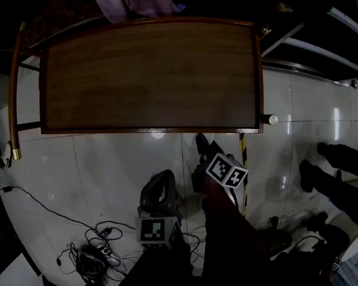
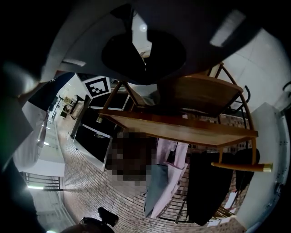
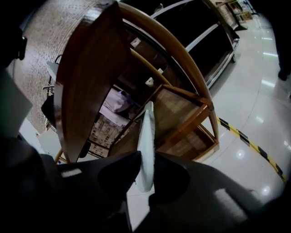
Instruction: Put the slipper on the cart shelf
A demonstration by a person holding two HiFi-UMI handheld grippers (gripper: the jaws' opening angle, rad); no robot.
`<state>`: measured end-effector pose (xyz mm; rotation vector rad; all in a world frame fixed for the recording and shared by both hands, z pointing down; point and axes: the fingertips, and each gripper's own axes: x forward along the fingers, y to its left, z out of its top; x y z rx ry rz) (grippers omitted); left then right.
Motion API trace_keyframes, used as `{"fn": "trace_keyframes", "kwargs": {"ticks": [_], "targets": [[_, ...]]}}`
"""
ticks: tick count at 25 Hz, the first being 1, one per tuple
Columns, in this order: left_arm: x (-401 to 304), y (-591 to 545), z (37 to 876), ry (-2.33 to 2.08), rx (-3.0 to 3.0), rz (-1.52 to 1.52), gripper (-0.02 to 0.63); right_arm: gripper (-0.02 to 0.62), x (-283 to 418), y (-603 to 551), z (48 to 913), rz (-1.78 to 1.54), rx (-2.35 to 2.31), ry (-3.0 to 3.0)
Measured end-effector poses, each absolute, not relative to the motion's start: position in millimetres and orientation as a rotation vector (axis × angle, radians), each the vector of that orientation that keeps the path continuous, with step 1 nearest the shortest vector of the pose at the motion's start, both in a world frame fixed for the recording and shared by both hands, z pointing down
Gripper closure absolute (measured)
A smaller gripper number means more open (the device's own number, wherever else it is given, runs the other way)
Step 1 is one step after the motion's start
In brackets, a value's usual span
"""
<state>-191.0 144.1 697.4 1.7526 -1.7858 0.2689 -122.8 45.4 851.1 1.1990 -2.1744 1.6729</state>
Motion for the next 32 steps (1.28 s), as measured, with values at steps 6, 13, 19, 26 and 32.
{"fn": "trace_keyframes", "kwargs": {"ticks": [6,13,19,26,32], "targets": [[-187.7,143.5,682.6,-1.801,1.807,0.287,0.591,0.54,-102.4,74.1,817.8,1.526,1.16,-2.266],[-173.2,146.8,670.7,-1.761,1.842,0.338,0.591,0.54,-62.5,129.0,775.4,1.384,1.123,-2.249],[-168.2,151.6,654.6,-1.751,1.837,0.353,0.591,0.54,-28.1,174.3,742.4,1.014,0.984,-2.274],[-173.1,163.6,644.4,-1.756,1.844,0.398,0.591,0.54,2.5,206.1,721.5,0.759,0.811,-2.249],[-183.0,171.5,626.4,-1.821,1.785,0.383,0.591,0.54,2.2,225.9,694.3,0.507,0.615,-2.317]]}}
